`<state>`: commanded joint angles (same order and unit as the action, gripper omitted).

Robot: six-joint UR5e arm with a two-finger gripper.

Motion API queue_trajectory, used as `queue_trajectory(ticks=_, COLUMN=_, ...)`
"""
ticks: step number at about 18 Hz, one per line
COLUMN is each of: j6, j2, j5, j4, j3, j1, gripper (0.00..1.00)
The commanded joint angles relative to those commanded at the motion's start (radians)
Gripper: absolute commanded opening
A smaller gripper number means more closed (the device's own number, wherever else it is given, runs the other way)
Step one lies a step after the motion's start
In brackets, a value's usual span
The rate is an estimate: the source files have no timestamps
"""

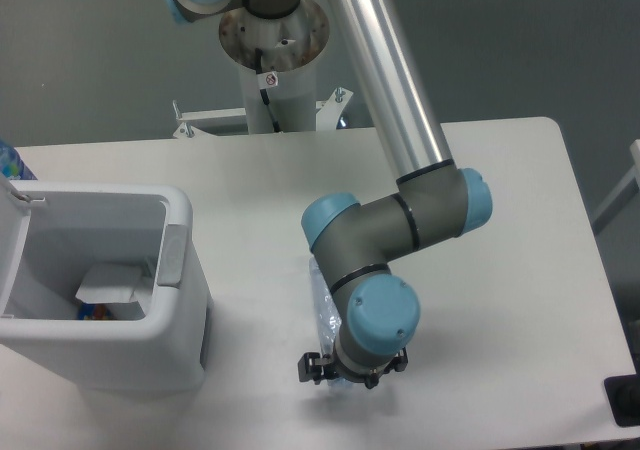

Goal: Place the trash in the trash can
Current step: 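Lower the gripper around the bottle and close on it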

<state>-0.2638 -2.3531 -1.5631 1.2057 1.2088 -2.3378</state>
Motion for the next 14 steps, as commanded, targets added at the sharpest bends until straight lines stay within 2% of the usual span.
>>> queue_trajectory(ticks=9, j6=0.0, j2=-0.009, j5=-0.066, j4=-0.017, j3=0.005, j1=0.012, gripper=0.99)
queue_trajectory(ticks=14, j6=0.0, j2=-0.011, j5=-0.071, j4=-0.017, j3=0.005, j1=0.014, gripper=0.87)
